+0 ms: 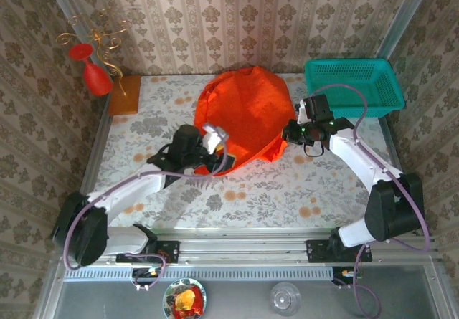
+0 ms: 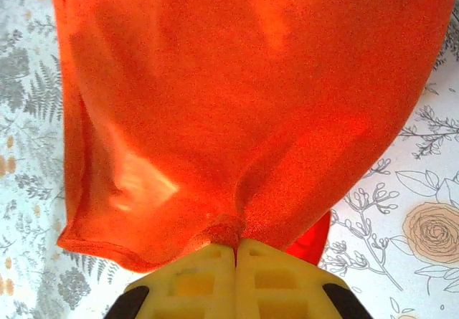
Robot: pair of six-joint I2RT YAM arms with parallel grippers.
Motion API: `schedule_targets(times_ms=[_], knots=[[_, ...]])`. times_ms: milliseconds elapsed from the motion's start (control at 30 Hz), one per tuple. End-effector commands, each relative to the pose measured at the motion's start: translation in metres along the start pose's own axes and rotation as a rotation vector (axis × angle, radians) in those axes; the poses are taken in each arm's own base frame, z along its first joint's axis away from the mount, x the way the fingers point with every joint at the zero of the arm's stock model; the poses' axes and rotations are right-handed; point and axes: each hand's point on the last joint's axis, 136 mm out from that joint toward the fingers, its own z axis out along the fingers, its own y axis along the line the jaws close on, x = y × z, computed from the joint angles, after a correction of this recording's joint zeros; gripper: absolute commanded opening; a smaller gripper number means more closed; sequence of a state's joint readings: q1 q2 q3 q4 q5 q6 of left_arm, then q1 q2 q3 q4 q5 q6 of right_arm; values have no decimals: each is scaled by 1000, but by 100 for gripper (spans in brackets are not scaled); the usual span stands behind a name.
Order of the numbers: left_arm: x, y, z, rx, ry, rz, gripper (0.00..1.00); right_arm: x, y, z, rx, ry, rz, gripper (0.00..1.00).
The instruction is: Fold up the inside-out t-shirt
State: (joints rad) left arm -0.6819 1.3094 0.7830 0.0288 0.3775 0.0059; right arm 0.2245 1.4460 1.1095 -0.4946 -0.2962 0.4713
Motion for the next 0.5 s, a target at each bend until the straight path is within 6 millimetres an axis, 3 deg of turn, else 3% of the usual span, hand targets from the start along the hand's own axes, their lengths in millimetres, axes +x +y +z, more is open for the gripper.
schedule_targets(times_ms=[0, 100, 233, 300, 400, 467], knots=[[-2, -23, 26, 117, 64, 157, 69, -9, 21, -22, -43, -34, -31, 0], [-2, -32, 52, 159, 117, 210, 71, -8, 22, -25, -34, -27, -28, 0], [9, -28, 79, 147, 202, 269, 71, -10, 25, -28, -33, -32, -29, 0], [16, -22, 87, 129, 242, 276, 70, -14, 30, -40, -40, -62, -38, 0], [25, -15, 92, 109, 295, 295, 63, -17, 25, -48, -1, -84, -49, 0], [28, -11, 92, 99, 314, 300, 52, -20, 17, -56, 57, -108, -53, 0]])
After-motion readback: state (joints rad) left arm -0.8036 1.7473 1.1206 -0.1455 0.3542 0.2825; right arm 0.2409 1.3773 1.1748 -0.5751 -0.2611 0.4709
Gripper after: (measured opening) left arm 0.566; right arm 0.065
